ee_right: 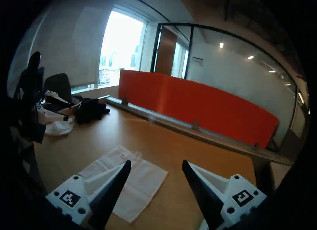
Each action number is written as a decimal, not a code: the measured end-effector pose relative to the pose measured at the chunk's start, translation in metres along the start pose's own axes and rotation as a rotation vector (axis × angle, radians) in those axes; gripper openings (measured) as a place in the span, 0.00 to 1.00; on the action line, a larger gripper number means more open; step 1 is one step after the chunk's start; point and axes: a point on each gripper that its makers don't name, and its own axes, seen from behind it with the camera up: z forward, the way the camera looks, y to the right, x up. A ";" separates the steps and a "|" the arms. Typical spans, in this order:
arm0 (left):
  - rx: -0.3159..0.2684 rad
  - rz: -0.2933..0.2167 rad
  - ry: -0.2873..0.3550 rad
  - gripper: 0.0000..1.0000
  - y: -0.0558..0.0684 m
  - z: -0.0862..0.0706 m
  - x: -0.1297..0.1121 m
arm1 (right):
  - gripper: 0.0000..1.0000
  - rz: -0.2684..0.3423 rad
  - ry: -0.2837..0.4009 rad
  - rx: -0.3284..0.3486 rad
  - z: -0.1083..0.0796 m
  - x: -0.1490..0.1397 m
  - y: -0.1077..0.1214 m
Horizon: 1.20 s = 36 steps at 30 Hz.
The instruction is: Fold towel
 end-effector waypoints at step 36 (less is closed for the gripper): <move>-0.125 0.029 -0.259 0.98 0.048 0.049 -0.160 | 1.00 -0.010 -0.256 0.159 0.048 -0.172 -0.063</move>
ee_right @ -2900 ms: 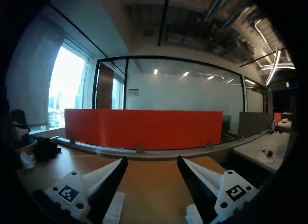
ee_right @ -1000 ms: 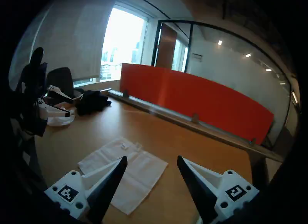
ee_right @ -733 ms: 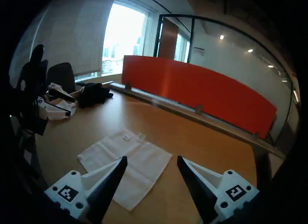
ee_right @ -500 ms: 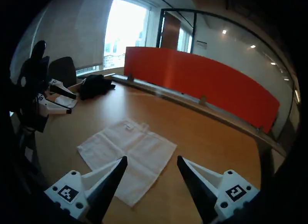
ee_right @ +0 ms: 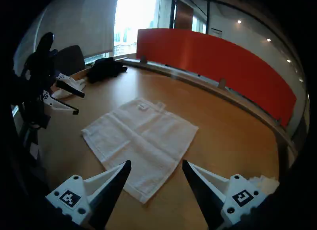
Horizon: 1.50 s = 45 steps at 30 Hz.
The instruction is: Fold towel
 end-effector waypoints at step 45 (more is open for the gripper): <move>-0.104 0.060 -0.243 0.98 0.027 0.045 -0.085 | 1.00 -0.027 -0.221 0.085 0.023 -0.089 -0.018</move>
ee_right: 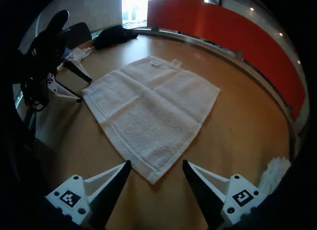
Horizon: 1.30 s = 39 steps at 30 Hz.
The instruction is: Fold towel
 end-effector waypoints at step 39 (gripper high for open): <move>-0.018 0.036 -0.062 0.54 0.010 0.000 0.000 | 0.42 0.006 -0.042 0.050 -0.001 -0.007 -0.005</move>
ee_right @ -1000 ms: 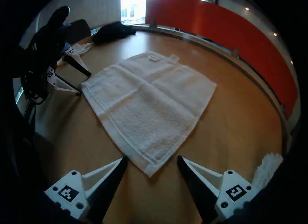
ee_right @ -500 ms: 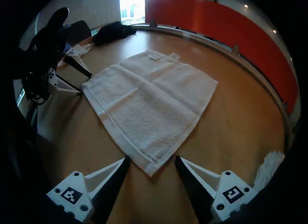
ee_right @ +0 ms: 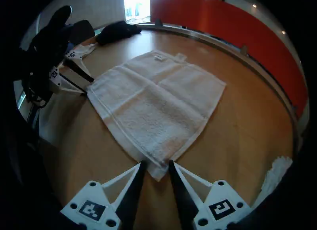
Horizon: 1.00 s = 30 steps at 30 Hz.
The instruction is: Fold towel
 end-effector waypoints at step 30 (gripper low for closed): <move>0.052 -0.131 0.043 0.14 -0.004 -0.029 0.023 | 0.17 0.015 0.090 -0.014 -0.027 0.034 -0.010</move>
